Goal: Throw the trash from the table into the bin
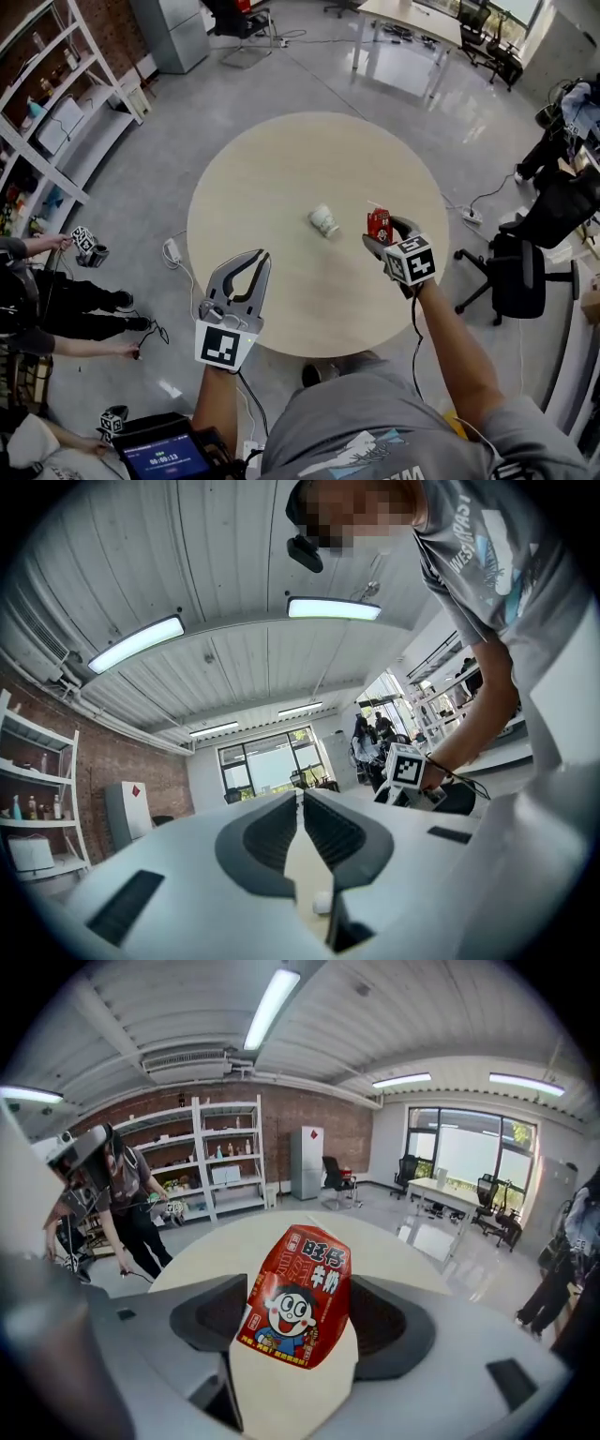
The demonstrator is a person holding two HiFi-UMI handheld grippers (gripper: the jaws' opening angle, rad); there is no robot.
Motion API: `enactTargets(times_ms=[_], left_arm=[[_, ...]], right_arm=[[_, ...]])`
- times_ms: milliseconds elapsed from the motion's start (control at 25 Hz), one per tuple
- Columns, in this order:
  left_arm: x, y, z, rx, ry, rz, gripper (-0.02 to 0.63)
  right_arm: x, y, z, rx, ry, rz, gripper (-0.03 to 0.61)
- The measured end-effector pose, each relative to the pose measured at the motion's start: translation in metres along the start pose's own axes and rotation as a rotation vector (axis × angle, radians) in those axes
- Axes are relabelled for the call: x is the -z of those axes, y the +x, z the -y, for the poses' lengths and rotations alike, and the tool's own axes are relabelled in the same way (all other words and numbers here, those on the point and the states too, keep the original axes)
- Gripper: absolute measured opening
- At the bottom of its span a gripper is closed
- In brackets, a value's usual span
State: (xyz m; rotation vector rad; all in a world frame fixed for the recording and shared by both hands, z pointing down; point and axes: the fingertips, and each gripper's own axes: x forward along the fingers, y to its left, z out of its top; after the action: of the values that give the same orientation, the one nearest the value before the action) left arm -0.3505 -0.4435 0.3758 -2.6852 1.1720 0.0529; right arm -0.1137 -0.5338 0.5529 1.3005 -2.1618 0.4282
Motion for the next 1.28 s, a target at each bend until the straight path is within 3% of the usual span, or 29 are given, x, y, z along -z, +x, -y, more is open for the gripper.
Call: enactTargets(times_ms=[400,680,920,1120,1280], left_arm=[[-0.029,-0.001,0.069,0.223,0.005,0.119,0.066],[-0.064,0.017,0.156,0.458,-0.009,0.208,0.066],[-0.087,0.048,0.266,0.648,-0.015,0.228,0.066],[-0.086,0.064,0.399,0.806,-0.014,0.237,0.066],[-0.113,0.065,0.492,0.917,-0.034,0.235,0.066]], right_arm=[[-0.013,-0.179,-0.013,0.218,0.018,0.233,0.336],[0.027,-0.326,-0.007,0.446,0.084,0.316,0.336],[0.110,-0.451,0.024,0.642,0.193,0.341,0.336],[0.213,-0.549,0.044,0.773,0.267,0.332,0.336],[0.273,-0.636,0.049,0.868,0.336,0.314,0.336]])
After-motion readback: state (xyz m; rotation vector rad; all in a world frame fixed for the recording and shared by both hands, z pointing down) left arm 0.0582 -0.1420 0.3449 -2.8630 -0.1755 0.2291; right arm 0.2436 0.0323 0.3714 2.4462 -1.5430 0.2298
